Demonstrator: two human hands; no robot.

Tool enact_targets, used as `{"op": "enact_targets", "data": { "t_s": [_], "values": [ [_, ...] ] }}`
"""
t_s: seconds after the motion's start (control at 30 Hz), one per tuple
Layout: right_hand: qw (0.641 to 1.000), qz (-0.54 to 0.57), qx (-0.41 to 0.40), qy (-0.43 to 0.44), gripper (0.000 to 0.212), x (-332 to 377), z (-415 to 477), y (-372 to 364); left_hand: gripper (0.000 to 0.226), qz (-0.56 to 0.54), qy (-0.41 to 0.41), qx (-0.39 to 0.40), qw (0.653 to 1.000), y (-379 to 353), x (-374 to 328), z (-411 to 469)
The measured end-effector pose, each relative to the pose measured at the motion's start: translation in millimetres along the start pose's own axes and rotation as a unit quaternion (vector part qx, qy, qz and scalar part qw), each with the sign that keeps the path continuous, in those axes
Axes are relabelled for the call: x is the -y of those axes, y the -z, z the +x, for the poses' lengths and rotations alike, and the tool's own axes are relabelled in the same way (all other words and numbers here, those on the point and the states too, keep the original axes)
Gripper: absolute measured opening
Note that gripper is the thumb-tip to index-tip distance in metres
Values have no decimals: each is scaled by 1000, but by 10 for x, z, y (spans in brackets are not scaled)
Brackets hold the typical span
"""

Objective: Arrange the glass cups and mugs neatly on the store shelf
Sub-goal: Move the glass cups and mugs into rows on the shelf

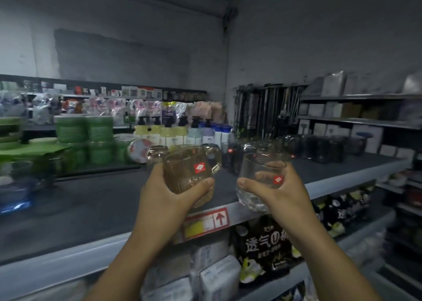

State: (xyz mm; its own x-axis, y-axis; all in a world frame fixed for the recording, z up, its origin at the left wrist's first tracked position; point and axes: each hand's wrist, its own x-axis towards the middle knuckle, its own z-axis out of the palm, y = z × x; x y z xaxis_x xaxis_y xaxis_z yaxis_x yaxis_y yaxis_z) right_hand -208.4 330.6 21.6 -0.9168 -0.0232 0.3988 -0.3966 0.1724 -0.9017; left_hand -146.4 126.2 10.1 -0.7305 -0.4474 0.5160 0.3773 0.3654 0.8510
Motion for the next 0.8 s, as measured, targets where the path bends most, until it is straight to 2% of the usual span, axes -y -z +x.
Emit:
{"op": "enact_targets", "data": {
  "t_s": [0.2,0.43,0.53,0.8],
  "values": [
    [999,-35,-34,3,65,-270,609,257,63,5,-12,57,998,-765,100,390],
    [998,-51,-43,-2,68,-660,1219,448,62,11,22,64,998,-1263,318,571],
    [998,-65,-19,-2,69,-812,1472,543,62,18,45,61,997,-1404,362,616],
    [989,-108,98,9,73,-1212,2057,872,66,52,23,15,998,-1931,317,715]
  ]
}}
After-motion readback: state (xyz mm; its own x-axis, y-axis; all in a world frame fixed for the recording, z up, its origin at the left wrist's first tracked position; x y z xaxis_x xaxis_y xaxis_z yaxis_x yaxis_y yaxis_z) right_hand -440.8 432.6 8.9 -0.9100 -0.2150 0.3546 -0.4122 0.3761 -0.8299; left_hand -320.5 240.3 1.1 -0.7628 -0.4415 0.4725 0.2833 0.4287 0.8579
